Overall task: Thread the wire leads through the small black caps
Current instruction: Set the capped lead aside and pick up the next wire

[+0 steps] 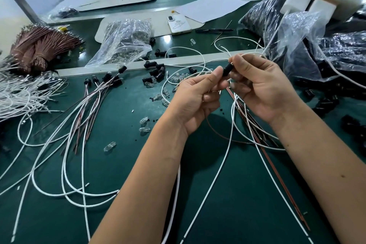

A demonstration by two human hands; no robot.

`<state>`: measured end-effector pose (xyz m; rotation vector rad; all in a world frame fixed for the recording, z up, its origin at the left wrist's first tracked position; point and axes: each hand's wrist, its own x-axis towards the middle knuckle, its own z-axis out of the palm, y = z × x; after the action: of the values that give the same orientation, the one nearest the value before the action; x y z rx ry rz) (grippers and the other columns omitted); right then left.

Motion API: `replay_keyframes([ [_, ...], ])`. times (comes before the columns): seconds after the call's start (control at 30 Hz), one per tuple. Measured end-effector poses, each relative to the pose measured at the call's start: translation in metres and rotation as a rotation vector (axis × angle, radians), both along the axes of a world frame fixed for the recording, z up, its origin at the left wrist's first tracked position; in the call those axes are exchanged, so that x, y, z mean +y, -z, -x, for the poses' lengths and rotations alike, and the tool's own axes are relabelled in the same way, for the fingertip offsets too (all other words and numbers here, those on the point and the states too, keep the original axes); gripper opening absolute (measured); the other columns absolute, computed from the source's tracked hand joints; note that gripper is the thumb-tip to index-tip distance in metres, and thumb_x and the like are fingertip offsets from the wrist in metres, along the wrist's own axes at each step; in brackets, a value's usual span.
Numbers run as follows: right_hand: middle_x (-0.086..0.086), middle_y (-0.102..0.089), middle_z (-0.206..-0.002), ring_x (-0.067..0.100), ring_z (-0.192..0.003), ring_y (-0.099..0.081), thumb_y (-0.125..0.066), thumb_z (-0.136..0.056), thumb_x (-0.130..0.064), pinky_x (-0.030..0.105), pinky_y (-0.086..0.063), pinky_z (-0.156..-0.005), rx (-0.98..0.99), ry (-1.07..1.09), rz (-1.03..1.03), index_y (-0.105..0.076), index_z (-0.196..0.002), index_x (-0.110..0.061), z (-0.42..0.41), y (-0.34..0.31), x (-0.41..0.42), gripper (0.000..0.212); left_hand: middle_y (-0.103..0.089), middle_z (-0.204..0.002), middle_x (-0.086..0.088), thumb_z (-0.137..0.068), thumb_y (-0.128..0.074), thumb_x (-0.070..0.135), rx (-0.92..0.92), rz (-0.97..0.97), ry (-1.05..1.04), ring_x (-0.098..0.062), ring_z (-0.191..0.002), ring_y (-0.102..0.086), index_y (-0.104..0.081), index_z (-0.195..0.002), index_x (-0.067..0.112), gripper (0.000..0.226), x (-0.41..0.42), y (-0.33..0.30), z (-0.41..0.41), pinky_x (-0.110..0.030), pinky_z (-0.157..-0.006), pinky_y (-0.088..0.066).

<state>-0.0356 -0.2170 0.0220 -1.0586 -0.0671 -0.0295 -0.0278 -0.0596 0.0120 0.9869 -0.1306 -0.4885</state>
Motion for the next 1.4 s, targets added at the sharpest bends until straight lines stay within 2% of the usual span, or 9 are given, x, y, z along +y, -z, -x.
replay_keyframes([
  [0.17,0.001,-0.06,-0.067,0.011,-0.061,-0.042,-0.075,-0.079,-0.012,0.017,-0.032,-0.045,-0.006,0.061,0.15,-0.07,-0.088,-0.002,-0.001,-0.002,-0.004,0.014,-0.061,-0.068,0.002,-0.079,-0.07,0.032,0.061,-0.002,-0.021,0.002,-0.036,-0.035,-0.065,-0.091,0.005,0.029,0.003,0.0,-0.002,-0.01,-0.035,-0.024],
  [0.33,0.001,-0.064,-0.072,0.009,-0.06,-0.042,-0.074,-0.078,-0.011,0.015,-0.031,-0.045,0.017,0.078,-0.042,-0.073,-0.084,-0.005,0.0,0.002,0.006,0.008,-0.061,-0.067,0.003,-0.081,-0.068,0.034,0.099,-0.008,0.003,0.0,-0.036,-0.032,-0.065,-0.086,0.008,0.027,-0.001,-0.001,-0.002,-0.011,-0.035,-0.022],
  [0.5,0.002,-0.064,-0.078,0.007,-0.06,-0.044,-0.075,-0.08,-0.013,0.015,-0.034,-0.047,0.022,0.112,-0.072,-0.074,-0.085,-0.009,-0.001,0.003,0.004,0.006,-0.061,-0.065,0.004,-0.08,-0.066,0.033,0.122,0.023,0.028,0.0,-0.035,-0.032,-0.062,-0.088,0.007,0.027,-0.001,-0.003,-0.001,-0.01,-0.035,-0.019],
  [0.67,0.003,-0.059,-0.078,0.008,-0.064,-0.04,-0.074,-0.081,-0.015,0.013,-0.034,-0.045,0.057,0.048,-0.082,-0.078,-0.083,-0.01,-0.002,0.002,0.004,0.007,-0.062,-0.065,0.004,-0.081,-0.065,0.033,0.13,0.027,0.03,0.0,-0.034,-0.032,-0.058,-0.092,0.009,0.027,-0.002,-0.003,-0.001,-0.01,-0.036,-0.018],
  [0.87,0.001,-0.057,-0.073,0.004,-0.057,-0.043,-0.069,-0.083,-0.016,0.011,-0.034,-0.041,0.132,-0.036,-0.172,-0.078,-0.076,-0.009,0.0,0.002,0.006,0.013,-0.063,-0.066,0.004,-0.083,-0.066,0.032,0.127,-0.005,0.034,-0.001,-0.035,-0.032,-0.064,-0.09,0.007,0.026,0.001,-0.003,0.0,-0.011,-0.038,-0.017],
  [0.97,0.003,-0.056,-0.074,0.006,-0.059,-0.043,-0.071,-0.083,-0.016,0.012,-0.033,-0.041,0.127,-0.002,-0.075,-0.075,-0.08,-0.008,-0.001,0.002,0.003,0.01,-0.066,-0.072,0.0,-0.094,-0.064,0.024,0.088,-0.069,-0.014,0.0,-0.038,-0.033,-0.071,-0.08,0.011,0.021,0.002,-0.001,-0.002,-0.012,-0.039,-0.021],
  [1.13,0.004,-0.058,-0.076,0.009,-0.061,-0.047,-0.075,-0.081,-0.018,0.016,-0.034,-0.043,0.016,0.075,0.057,-0.074,-0.077,-0.013,-0.001,0.0,-0.002,0.007,-0.076,-0.089,-0.011,-0.09,-0.071,0.011,-0.052,-0.159,-0.166,-0.005,-0.048,-0.046,-0.072,-0.089,0.011,0.001,0.001,0.003,-0.002,-0.012,-0.043,-0.033],
  [1.3,0.005,-0.068,-0.082,0.012,-0.069,-0.056,-0.072,-0.088,-0.019,0.018,-0.038,-0.045,-0.102,0.125,0.022,-0.068,-0.088,-0.01,0.002,-0.003,-0.003,0.01,-0.074,-0.1,-0.018,-0.084,-0.076,0.005,-0.162,-0.191,-0.223,-0.01,-0.056,-0.052,-0.071,-0.087,0.014,0.011,0.004,0.004,-0.002,-0.014,-0.047,-0.038],
  [1.4,0.007,-0.067,-0.083,0.014,-0.07,-0.054,-0.072,-0.088,-0.018,0.02,-0.037,-0.047,-0.16,0.162,0.057,-0.067,-0.086,-0.009,0.003,-0.005,-0.002,0.01,-0.073,-0.102,-0.018,-0.084,-0.077,0.005,-0.245,-0.228,-0.247,-0.01,-0.055,-0.052,-0.069,-0.092,0.015,0.015,0.007,0.004,-0.004,-0.016,-0.049,-0.036],
])
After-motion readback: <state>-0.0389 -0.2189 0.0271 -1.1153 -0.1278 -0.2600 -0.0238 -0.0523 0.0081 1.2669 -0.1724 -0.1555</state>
